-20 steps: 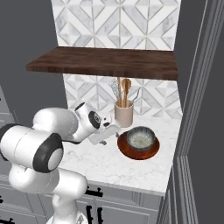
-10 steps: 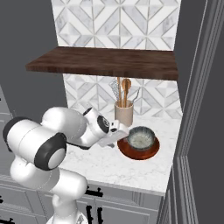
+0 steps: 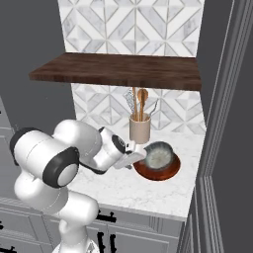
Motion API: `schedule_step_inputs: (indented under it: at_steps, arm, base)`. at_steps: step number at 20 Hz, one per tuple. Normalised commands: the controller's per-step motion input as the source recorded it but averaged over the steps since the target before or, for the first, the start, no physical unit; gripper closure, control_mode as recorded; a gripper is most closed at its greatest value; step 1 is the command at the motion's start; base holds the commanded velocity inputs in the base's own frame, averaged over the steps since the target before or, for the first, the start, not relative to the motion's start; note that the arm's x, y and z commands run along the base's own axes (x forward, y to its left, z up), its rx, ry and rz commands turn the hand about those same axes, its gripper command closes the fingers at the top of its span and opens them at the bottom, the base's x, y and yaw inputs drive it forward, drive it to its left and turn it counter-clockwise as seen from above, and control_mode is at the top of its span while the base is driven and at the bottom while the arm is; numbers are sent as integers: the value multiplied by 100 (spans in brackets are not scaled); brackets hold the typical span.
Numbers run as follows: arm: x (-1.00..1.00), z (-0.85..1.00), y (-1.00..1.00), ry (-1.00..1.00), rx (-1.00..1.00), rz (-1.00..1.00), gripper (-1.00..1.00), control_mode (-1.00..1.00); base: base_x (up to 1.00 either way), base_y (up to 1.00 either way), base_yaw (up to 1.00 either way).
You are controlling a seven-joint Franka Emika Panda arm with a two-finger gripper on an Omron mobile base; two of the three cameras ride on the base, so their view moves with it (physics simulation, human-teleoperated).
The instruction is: Pick up the bowls on the counter and stack them on top of one another in the open cabinet. Place the smaller bowl on top of the larger bowl.
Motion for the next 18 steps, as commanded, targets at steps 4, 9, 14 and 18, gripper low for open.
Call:
schedule_step_inputs:
  at_steps: [4, 9, 14, 18]
  arm:
    - [0, 0, 0, 0, 0, 0, 100, -100]
    - [0, 13, 0, -3, 0, 0, 100, -100]
    - [-27, 79, 5, -27, -2, 0, 100, -100]
    - [-43, 100, 19, -33, -12, 3, 100, -100]
  base:
    - [0, 0, 0]
    - [0, 0, 0]
    - [0, 0, 0]
    - [0, 0, 0]
